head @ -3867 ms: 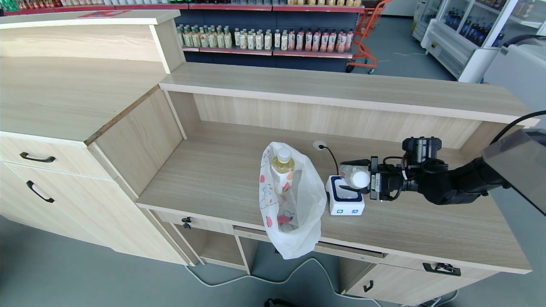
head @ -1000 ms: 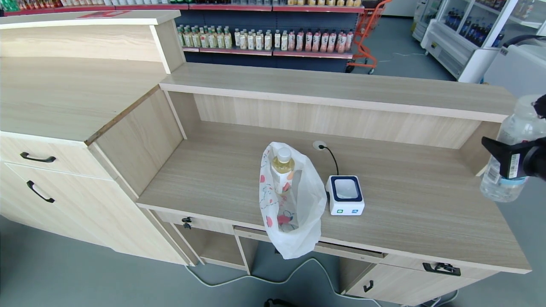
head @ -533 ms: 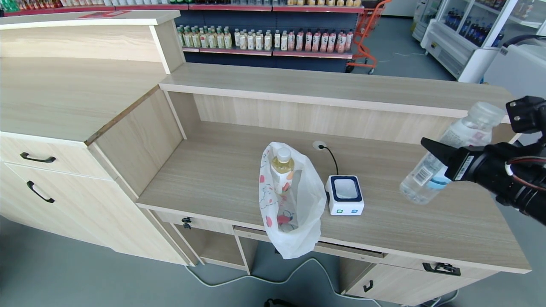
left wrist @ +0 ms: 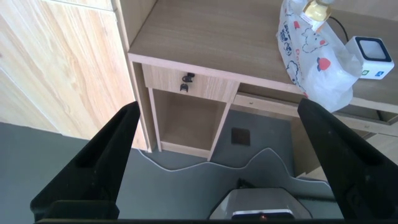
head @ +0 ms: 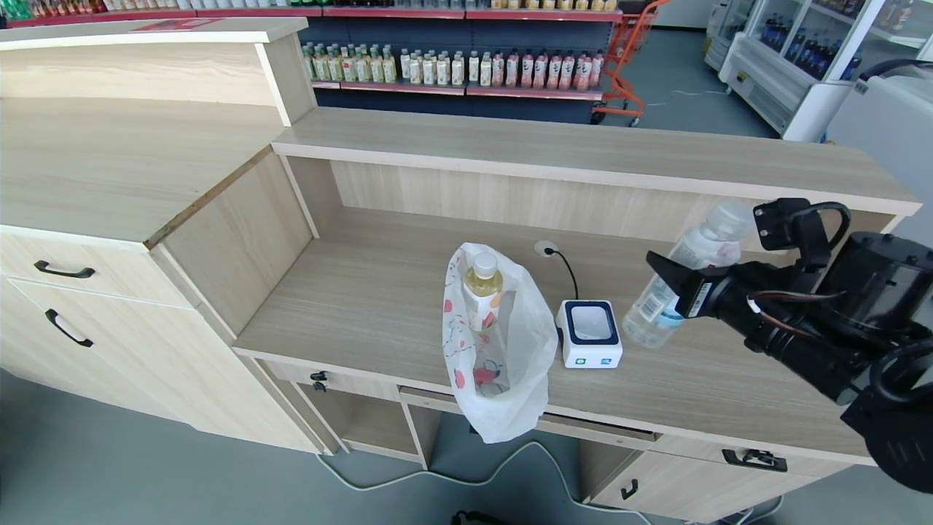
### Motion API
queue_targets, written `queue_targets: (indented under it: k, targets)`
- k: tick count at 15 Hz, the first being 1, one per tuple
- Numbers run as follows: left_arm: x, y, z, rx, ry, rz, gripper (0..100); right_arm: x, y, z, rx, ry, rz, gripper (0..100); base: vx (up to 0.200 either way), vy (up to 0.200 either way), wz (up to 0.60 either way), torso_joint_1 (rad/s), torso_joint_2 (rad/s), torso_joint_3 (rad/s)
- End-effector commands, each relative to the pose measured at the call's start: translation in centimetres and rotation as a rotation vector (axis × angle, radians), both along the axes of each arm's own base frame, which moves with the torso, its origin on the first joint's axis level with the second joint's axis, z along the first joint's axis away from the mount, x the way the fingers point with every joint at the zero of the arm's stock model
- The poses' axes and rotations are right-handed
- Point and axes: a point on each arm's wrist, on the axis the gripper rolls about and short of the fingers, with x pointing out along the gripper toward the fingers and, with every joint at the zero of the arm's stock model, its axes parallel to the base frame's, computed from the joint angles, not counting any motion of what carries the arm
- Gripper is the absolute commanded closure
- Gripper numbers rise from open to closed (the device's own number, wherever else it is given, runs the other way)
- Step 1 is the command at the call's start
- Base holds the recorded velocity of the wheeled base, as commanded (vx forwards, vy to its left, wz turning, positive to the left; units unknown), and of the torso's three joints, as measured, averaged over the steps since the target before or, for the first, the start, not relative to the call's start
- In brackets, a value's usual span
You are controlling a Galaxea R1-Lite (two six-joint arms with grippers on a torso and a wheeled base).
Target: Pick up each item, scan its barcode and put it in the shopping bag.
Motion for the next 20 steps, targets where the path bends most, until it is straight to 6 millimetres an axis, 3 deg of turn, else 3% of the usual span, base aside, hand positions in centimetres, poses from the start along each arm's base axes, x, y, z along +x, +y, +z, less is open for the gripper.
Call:
queue_targets:
  k: [1, 6, 12, 15, 20]
  targets:
    - [0.0, 0.0, 0.0, 0.000, 0.000, -0.001, 0, 1.1, 2.0, -2.6, -0.039, 0.047, 0.046, 100, 0.000, 0.000, 0.00, 0.000, 0.00, 0.000]
    - [0.0, 0.0, -0.1, 0.000, 0.005, -0.004, 0, 1.7, 3.8, -4.3, -0.067, 0.040, 0.081, 100, 0.000, 0.000, 0.00, 0.000, 0.00, 0.000]
    - [0.0, 0.0, 0.0, 0.003, 0.000, -0.004, 0, 2.2, 5.0, -4.9, -0.078, 0.032, 0.110, 100, 0.000, 0.000, 0.00, 0.000, 0.00, 0.000]
    - [0.0, 0.0, 0.0, 0.004, 0.000, -0.004, 0, 2.4, 5.6, -4.8, -0.084, 0.018, 0.118, 100, 0.000, 0.200, 0.00, -0.001, 0.00, -0.001]
    - [0.0, 0.0, 0.0, -0.002, 0.000, -0.002, 0, 2.5, 6.9, -6.3, -0.106, 0.045, 0.136, 100, 0.000, 0.000, 0.00, 0.000, 0.00, 0.000]
